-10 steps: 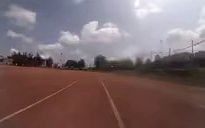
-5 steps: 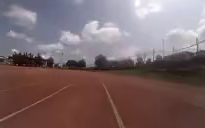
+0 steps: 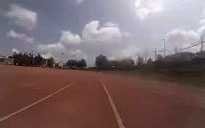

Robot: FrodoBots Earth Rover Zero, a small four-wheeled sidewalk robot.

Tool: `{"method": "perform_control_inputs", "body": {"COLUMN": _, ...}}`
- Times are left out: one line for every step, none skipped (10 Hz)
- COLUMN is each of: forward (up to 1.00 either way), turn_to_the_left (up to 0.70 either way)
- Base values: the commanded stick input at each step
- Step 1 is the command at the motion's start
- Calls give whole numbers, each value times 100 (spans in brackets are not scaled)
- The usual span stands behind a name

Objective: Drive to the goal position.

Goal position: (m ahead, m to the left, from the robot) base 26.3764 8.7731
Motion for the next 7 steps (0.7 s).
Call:
{"method": "perform_control_inputs", "body": {"forward": 70, "turn_to_the_left": 0}}
{"method": "perform_control_inputs", "body": {"forward": 70, "turn_to_the_left": 0}}
{"method": "perform_control_inputs", "body": {"forward": 70, "turn_to_the_left": 0}}
{"method": "perform_control_inputs", "body": {"forward": 70, "turn_to_the_left": 0}}
{"method": "perform_control_inputs", "body": {"forward": 70, "turn_to_the_left": 0}}
{"method": "perform_control_inputs", "body": {"forward": 70, "turn_to_the_left": 0}}
{"method": "perform_control_inputs", "body": {"forward": 70, "turn_to_the_left": 0}}
